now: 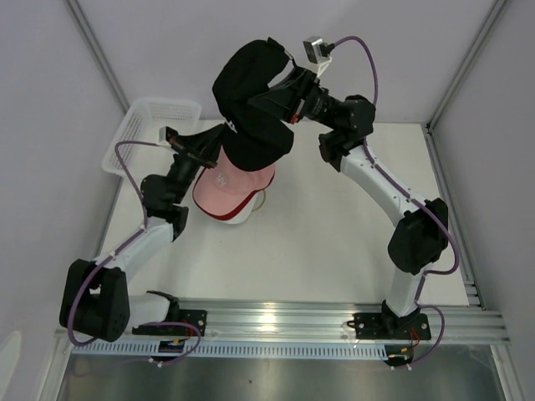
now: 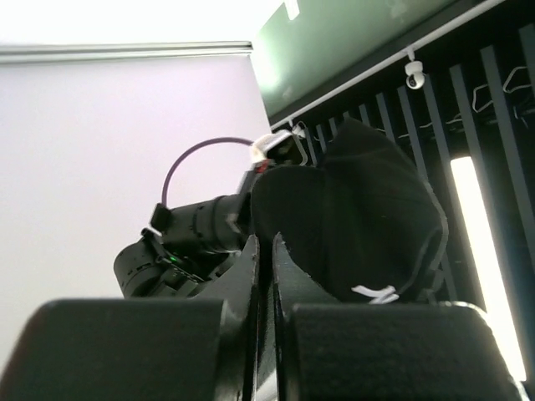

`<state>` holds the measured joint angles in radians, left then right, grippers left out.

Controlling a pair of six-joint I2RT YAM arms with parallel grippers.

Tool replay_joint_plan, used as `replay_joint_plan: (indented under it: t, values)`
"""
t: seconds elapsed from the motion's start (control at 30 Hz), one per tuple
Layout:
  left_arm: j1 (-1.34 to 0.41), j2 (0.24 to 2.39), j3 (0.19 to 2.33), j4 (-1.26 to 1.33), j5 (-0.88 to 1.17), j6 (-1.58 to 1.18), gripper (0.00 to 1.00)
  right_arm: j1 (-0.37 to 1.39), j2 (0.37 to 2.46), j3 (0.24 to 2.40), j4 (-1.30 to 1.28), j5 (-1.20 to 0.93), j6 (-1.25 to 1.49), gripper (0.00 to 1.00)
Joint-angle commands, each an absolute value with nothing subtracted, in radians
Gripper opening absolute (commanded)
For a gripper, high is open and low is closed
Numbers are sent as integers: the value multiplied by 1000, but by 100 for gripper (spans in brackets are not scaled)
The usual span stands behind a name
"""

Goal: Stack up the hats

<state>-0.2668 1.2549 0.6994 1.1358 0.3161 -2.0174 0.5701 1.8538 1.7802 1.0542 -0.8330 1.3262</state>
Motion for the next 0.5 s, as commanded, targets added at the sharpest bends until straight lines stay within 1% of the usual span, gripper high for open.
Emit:
replay_joint_plan:
  t: [0.0,0.13,0.17,0.2,0.23,0.27,0.33,0.37,0.43,0.47]
  values:
    - [-239,1192,704,1214,325,-2386,1,548,1796,1749,973,-877,1200,0]
    - [-192,1151,718,1117,389,-2289,1,548,1798,1744,871,-910,1123,0]
    - [-178,1126,722,1086,402,-2225,1,546,1801,1743,830,-914,1108,0]
    - [-143,1111,730,1001,417,-2189,1,543,1799,1740,803,-925,1068,4]
    - [-126,1097,726,961,443,-2160,1,538,1798,1740,726,-930,1042,15]
    - [-108,1085,724,941,452,-2104,1,525,1796,1741,677,-937,1010,17]
    - [-54,1040,703,832,478,-2062,1,509,1792,1752,559,-948,884,17]
    - [-35,1022,696,800,500,-2012,1,499,1789,1758,431,-942,843,15]
    - [18,944,684,633,517,-1942,1,468,1792,1758,350,-943,807,14]
    - [44,915,683,568,512,-1846,1,459,1804,1755,342,-946,810,14]
